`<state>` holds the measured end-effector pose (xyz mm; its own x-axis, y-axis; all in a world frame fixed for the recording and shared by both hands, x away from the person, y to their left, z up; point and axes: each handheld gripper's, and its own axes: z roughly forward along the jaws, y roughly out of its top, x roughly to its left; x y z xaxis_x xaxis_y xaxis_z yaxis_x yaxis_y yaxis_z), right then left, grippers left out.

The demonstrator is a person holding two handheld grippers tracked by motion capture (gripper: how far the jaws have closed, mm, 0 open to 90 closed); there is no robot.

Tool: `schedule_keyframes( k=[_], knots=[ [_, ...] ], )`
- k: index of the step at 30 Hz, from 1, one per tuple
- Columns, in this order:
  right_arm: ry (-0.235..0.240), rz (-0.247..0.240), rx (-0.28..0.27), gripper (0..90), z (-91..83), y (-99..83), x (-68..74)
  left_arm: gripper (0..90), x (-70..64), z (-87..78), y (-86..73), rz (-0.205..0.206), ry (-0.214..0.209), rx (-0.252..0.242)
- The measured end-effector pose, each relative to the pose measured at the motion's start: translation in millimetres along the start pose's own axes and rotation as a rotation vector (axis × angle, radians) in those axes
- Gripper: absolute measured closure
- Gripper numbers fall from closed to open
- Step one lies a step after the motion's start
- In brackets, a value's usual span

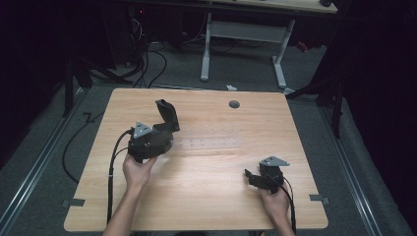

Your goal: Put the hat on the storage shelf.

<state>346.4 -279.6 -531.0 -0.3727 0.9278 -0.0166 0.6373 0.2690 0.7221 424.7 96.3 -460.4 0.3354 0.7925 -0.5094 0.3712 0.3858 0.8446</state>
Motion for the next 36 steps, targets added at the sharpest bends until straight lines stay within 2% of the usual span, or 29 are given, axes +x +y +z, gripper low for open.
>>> schedule_keyframes(
  k=[8, 14, 19, 25, 30, 36],
  knots=[
    [0.001, -0.001, -0.001, 32.7, 0.0, 0.0, -0.1, 37.5, -2.6, -9.2, 3.1, 0.007, -0.002, 0.003],
    [0.0, 0.0, 0.0, 32.7, 0.0, 0.0, 0.0, 37.4, -1.0, -18.0, 6.8, -0.007, -0.001, -0.007],
    [0.0, 0.0, 0.0, 32.7, 0.0, 0.0, 0.0, 37.4, -4.3, -25.5, 7.5, 0.012, -0.006, -0.023],
    [0.0, 0.0, 0.0, 32.7, 0.0, 0.0, 0.0, 37.4, -4.7, -32.2, 8.0, -0.004, -0.015, -0.026],
    [0.0, 0.0, 0.0, 32.7, 0.0, 0.0, 0.0, 37.3, -3.4, -37.7, 7.5, -0.014, -0.019, -0.023],
    [0.002, -0.003, 0.0, 32.6, 0.0, 0.0, -0.1, 37.9, -0.7, -45.3, 2.4, -0.001, -0.02, -0.033]
  ],
)
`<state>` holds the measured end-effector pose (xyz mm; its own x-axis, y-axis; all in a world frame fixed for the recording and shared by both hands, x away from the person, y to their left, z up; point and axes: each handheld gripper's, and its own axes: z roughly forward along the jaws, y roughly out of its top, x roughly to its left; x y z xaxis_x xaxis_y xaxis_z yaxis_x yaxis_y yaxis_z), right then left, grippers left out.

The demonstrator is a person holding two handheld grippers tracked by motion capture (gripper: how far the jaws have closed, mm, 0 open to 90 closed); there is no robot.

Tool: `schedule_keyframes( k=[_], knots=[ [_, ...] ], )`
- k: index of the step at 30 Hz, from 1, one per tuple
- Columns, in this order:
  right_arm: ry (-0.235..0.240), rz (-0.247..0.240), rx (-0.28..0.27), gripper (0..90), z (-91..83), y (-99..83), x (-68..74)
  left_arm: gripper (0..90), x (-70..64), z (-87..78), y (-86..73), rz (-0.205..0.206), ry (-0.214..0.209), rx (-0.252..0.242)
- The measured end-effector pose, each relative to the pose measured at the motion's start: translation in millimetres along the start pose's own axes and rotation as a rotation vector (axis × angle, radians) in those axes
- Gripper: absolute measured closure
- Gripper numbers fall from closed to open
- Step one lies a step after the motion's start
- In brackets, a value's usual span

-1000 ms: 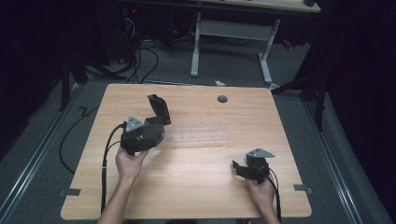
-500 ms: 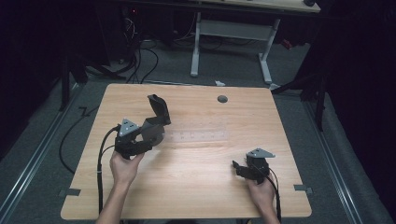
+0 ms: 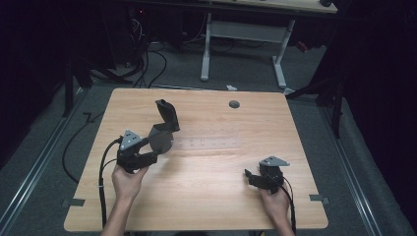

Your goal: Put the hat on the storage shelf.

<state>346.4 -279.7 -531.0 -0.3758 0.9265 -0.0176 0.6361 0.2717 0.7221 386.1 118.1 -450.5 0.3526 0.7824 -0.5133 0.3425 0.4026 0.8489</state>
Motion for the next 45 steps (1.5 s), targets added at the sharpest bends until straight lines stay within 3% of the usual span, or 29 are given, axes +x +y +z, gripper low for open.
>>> schedule_keyframes(
  k=[18, 22, 28, 35, 36, 38, 45],
  knots=[
    [0.0, 0.0, 0.0, 32.5, 0.0, 0.0, 0.1, 37.9, 0.9, -17.7, -14.9, -0.016, -0.024, 0.013],
    [0.0, 0.0, 0.0, 32.5, 0.0, 0.0, 0.1, 37.0, 0.6, -21.2, -17.7, -0.042, -0.041, 0.019],
    [0.0, 0.0, 0.0, 32.5, 0.0, 0.0, 0.1, 35.1, -4.4, -19.9, -25.9, -0.029, -0.042, 0.031],
    [0.0, -0.001, 0.0, 32.5, 0.0, -0.1, 0.0, 33.6, -9.9, -15.4, -31.2, -0.048, -0.027, 0.032],
    [0.0, -0.001, 0.0, 32.5, 0.0, -0.1, 0.0, 31.4, -10.9, -16.7, -33.3, -0.039, -0.061, 0.057],
    [0.001, 0.0, 0.0, 32.5, 0.0, 0.0, 0.1, 15.5, -13.2, -20.2, -36.7, -0.027, -0.137, 0.102],
    [0.001, -0.002, 0.0, 32.4, 0.0, -0.1, 0.0, 17.6, -23.3, -19.1, -46.3, -0.014, -0.141, 0.114]
  ],
)
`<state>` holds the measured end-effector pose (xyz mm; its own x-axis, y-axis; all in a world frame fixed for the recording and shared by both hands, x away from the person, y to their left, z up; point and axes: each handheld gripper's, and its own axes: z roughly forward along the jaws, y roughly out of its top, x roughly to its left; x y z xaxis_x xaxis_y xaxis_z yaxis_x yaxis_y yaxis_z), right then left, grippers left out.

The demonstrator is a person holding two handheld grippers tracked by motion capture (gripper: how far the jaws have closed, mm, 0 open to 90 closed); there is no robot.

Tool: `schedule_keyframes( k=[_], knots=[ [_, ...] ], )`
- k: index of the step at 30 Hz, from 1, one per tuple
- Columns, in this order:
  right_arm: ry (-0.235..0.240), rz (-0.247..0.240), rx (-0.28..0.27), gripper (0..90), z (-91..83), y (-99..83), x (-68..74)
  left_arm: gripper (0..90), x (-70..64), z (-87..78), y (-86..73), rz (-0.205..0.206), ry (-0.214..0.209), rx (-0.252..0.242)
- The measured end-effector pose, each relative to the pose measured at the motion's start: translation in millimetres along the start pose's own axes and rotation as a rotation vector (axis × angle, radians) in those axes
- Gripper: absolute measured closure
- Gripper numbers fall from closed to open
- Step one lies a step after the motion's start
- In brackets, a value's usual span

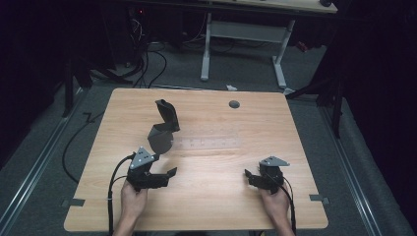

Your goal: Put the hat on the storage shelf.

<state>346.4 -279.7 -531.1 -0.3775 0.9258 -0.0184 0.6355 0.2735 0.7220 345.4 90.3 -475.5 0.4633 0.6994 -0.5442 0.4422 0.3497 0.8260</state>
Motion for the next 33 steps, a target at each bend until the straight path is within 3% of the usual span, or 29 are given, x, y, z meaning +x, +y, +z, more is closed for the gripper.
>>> schedule_keyframes(
  k=[4, 13, 22, 33],
  knots=[
    [0.0, 0.0, 0.0, 32.4, 0.0, 0.0, 0.0, 17.5, -4.1, 2.2, -5.6, -0.003, -0.014, 0.006],
    [0.0, 0.0, 0.0, 32.4, 0.0, 0.0, 0.1, 17.4, -15.5, 2.6, -17.5, 0.017, -0.1, 0.062],
    [0.0, 0.0, 0.0, 32.3, 0.0, 0.0, 0.1, 17.1, -19.7, 8.4, -25.3, 0.019, -0.108, 0.086],
    [0.001, 0.0, 0.0, 32.2, 0.0, 0.0, 0.1, 18.8, -18.5, 22.1, -41.3, 0.035, -0.082, 0.122]
  ],
)
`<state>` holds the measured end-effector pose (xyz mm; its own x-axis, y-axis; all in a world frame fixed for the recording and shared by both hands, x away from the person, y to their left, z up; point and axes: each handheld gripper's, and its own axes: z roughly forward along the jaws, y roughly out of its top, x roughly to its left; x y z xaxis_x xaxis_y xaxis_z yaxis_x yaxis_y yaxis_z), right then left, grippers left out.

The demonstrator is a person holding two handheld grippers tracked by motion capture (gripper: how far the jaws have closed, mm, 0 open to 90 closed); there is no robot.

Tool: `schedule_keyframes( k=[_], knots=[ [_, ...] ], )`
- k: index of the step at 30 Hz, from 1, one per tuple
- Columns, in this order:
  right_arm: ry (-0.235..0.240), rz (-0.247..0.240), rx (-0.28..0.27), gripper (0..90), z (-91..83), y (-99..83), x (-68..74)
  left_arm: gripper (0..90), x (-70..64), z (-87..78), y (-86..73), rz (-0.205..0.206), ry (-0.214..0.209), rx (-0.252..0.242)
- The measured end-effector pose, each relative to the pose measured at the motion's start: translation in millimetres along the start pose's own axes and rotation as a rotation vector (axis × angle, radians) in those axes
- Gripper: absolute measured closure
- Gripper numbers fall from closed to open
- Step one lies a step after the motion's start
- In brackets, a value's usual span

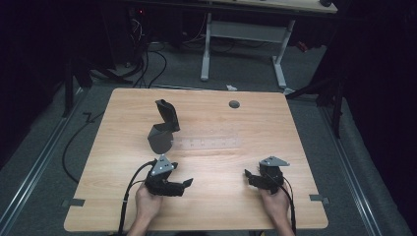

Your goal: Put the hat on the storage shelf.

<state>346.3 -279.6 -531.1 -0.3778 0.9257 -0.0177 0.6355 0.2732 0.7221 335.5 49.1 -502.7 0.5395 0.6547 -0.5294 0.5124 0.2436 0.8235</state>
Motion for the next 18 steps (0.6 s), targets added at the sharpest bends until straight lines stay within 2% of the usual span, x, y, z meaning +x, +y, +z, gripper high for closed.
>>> schedule_keyframes(
  k=[2, 5, 8, 18],
  knots=[
    [0.0, 0.0, 0.0, 32.1, 0.0, 0.0, 0.0, 19.5, 1.5, 2.9, -3.0, 0.001, 0.01, 0.004],
    [0.0, 0.0, 0.0, 32.2, 0.0, 0.0, 0.0, 20.0, 3.8, 8.7, -6.4, -0.006, 0.037, 0.043],
    [0.001, 0.0, 0.0, 32.1, 0.0, 0.0, 0.0, 20.4, 6.4, 13.5, -9.6, -0.006, 0.052, 0.063],
    [0.001, 0.0, 0.0, 32.1, 0.0, 0.0, 0.1, 20.4, 15.9, 24.0, -13.9, 0.019, 0.104, 0.058]
  ],
)
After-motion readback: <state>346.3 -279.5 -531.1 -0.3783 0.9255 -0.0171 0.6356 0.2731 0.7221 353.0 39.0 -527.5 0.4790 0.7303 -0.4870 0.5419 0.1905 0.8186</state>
